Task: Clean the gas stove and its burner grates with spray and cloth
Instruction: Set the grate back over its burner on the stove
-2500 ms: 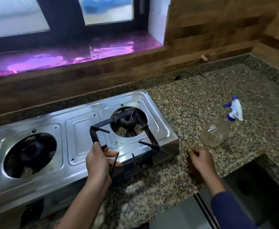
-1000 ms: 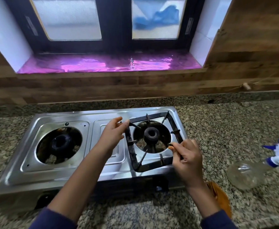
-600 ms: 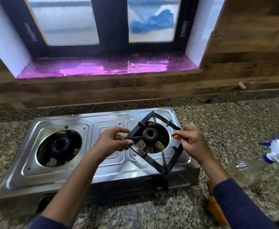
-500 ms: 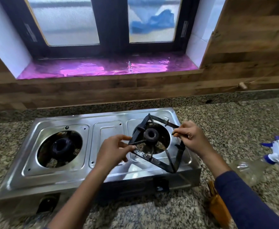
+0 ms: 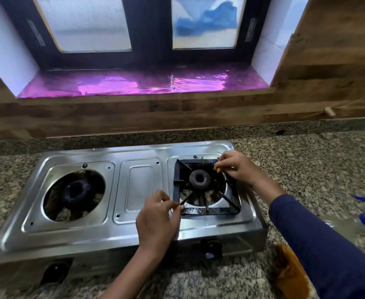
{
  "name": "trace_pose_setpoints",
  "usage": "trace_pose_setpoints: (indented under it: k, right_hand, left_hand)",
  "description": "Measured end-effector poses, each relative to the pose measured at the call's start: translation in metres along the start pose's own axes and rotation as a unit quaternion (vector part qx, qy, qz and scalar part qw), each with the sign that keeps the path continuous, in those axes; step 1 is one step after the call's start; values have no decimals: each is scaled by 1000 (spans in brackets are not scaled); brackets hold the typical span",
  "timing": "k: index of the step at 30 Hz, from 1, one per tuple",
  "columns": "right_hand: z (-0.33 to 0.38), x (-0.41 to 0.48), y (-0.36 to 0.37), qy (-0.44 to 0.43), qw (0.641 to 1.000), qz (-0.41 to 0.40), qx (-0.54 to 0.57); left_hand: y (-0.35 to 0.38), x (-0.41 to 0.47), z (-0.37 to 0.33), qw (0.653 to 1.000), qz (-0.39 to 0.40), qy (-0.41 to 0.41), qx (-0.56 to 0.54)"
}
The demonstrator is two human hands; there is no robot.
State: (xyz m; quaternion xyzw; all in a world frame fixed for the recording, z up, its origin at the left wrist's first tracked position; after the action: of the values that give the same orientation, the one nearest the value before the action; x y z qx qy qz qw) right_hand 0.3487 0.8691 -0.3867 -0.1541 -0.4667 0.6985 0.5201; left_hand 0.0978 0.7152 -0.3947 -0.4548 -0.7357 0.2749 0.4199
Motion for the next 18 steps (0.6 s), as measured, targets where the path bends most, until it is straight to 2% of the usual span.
trace_pose_setpoints:
  k: [9,18]
  right_hand:
    - [-8,36,15,-16,999,16,33]
    - [-13,36,18,-2,998,-26,52]
  left_hand:
    - [6,5,-3,1000,1,-13,-7]
    - [10,12,0,999,2,-27,-19]
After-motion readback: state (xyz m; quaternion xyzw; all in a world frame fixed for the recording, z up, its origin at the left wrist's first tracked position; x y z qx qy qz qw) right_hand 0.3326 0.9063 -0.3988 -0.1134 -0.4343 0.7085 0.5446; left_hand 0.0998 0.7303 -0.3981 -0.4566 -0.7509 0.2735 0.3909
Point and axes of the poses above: each hand's wrist, its own x-axis towards the middle knuckle, its own y-axis out of the palm, z = x × y, the point moved 1 cm from there along x, towards the middle knuckle, and after that the axes turned 8 degrees about -z, right-handed, at the moved point
